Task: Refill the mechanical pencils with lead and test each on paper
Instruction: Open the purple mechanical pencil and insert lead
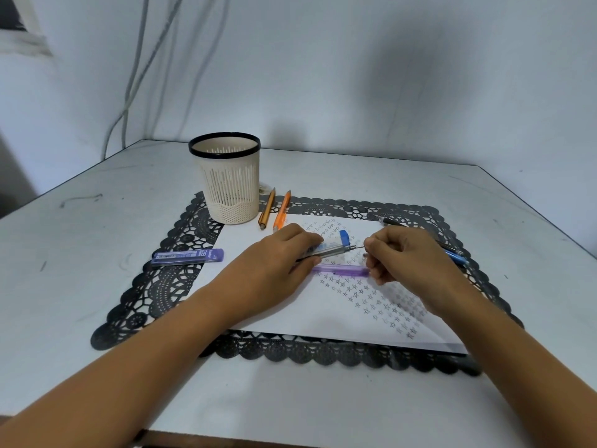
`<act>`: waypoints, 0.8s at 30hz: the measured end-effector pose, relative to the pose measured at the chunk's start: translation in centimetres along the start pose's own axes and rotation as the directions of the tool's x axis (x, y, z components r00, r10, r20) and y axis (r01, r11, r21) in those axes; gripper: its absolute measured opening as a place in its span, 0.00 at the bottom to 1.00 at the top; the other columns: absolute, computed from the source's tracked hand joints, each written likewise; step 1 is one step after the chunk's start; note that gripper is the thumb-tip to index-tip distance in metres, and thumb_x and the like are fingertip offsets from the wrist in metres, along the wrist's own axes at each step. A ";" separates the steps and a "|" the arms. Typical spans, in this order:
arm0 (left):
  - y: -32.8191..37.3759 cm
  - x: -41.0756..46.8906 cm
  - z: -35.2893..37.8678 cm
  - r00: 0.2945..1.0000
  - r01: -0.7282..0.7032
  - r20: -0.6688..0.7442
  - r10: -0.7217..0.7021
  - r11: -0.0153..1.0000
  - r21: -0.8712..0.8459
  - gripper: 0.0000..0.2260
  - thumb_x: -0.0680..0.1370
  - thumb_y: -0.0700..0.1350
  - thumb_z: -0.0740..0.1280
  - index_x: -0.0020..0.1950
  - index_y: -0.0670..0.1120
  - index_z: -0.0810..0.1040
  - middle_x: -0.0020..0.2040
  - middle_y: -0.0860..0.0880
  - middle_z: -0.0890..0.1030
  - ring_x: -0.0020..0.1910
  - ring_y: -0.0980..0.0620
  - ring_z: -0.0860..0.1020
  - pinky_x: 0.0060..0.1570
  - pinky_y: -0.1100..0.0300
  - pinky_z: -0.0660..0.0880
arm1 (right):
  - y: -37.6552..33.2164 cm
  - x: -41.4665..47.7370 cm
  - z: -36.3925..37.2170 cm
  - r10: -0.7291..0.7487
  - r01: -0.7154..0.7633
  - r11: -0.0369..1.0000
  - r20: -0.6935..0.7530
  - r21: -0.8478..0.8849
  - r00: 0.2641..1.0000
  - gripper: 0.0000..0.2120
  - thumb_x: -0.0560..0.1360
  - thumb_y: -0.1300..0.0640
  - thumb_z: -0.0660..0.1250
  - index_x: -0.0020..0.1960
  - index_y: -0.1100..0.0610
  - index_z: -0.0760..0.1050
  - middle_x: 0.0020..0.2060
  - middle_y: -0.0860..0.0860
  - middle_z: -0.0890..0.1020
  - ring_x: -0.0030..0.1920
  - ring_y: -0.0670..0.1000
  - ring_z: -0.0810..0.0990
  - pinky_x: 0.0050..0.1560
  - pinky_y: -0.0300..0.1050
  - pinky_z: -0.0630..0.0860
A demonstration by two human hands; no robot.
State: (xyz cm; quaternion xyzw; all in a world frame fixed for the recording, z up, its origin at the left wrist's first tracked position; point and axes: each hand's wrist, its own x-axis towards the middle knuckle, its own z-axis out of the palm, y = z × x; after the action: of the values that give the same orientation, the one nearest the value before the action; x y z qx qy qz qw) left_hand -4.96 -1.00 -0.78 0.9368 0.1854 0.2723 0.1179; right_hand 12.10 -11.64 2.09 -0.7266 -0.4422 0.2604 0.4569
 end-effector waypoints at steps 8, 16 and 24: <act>0.1 0.0 -0.1 1.000 -0.025 0.005 0.025 1.000 0.000 0.22 0.75 0.54 0.53 0.59 0.43 0.75 0.51 0.48 0.77 0.45 0.49 0.78 0.43 0.55 0.77 | 0.1 0.1 0.1 -0.023 0.023 0.998 -0.004 -0.066 1.000 0.11 0.77 0.58 0.61 0.36 0.59 0.74 0.25 0.49 0.77 0.26 0.47 0.73 0.36 0.44 0.73; -0.1 0.1 -0.2 1.000 0.000 -0.013 0.000 1.000 0.012 0.17 0.76 0.49 0.59 0.60 0.42 0.75 0.52 0.47 0.78 0.47 0.48 0.78 0.45 0.56 0.75 | -0.2 0.2 -0.3 0.039 -0.057 0.982 0.103 0.179 0.994 0.06 0.76 0.64 0.63 0.42 0.61 0.76 0.31 0.53 0.79 0.32 0.52 0.77 0.34 0.41 0.76; -0.1 0.1 -0.2 1.000 -0.005 -0.020 0.005 1.000 0.018 0.16 0.75 0.48 0.60 0.59 0.42 0.76 0.51 0.47 0.78 0.46 0.48 0.78 0.44 0.54 0.77 | -0.2 0.1 -0.4 0.002 -0.017 0.987 0.091 0.162 0.996 0.04 0.75 0.65 0.63 0.43 0.62 0.76 0.32 0.54 0.79 0.31 0.49 0.77 0.35 0.42 0.77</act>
State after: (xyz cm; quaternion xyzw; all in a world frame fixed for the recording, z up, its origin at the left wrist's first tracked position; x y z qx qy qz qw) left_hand -5.04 -0.85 -0.65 0.9355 0.1867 0.2805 0.1067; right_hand 12.41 -11.70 2.44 -0.6766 -0.4362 0.3303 0.4928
